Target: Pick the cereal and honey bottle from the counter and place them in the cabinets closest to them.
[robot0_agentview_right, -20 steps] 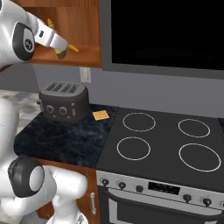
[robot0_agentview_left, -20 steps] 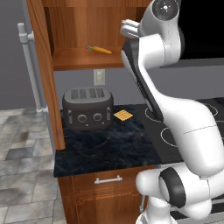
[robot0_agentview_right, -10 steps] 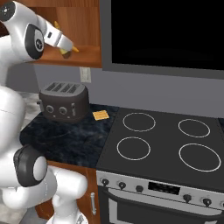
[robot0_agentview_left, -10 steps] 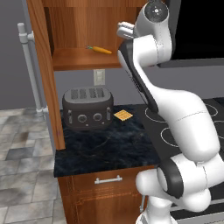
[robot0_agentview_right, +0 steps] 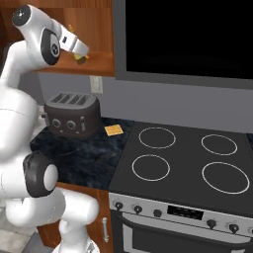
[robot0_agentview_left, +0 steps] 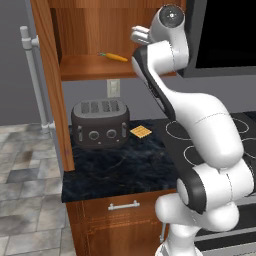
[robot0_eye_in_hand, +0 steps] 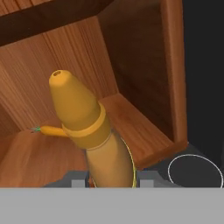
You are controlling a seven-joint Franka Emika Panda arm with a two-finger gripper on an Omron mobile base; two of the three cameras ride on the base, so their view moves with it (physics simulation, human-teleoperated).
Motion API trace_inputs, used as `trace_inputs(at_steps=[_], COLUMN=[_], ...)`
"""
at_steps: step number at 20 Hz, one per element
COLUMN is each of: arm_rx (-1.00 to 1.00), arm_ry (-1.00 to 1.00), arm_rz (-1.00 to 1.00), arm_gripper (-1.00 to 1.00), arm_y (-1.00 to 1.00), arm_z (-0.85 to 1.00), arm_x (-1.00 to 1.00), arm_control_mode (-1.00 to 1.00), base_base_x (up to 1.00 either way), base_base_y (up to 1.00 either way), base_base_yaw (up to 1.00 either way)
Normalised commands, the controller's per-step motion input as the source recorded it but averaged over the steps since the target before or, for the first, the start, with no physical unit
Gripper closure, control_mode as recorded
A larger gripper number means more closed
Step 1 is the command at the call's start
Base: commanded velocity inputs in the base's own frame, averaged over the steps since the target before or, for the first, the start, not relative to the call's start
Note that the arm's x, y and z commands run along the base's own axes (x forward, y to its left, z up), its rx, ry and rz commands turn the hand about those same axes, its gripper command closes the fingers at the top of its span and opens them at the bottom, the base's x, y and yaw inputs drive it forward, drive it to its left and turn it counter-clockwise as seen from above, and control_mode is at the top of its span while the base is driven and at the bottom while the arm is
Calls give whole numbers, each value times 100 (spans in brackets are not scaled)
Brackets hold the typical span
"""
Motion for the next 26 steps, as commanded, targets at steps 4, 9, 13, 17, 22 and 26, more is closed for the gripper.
trace_inputs(at_steps=[4, 9, 13, 17, 22, 26], arm_rx=[0, 0, 0, 0, 0, 0], arm_ry=[0, 2, 1, 1, 1, 0], arm_rz=[0, 0, 0, 0, 0, 0], arm_gripper=[100, 100, 100, 100, 100, 100], arm_y=[0, 0, 0, 0, 0, 1], arm_z=[-8, -5, 0, -1, -5, -6], arm_x=[46, 44, 39, 43, 38, 24], arm_control_mode=[-100, -100, -100, -100, -100, -100], base_base_x=[0, 0, 0, 0, 0, 0], base_base_y=[0, 0, 0, 0, 0, 0], base_base_yaw=[0, 0, 0, 0, 0, 0])
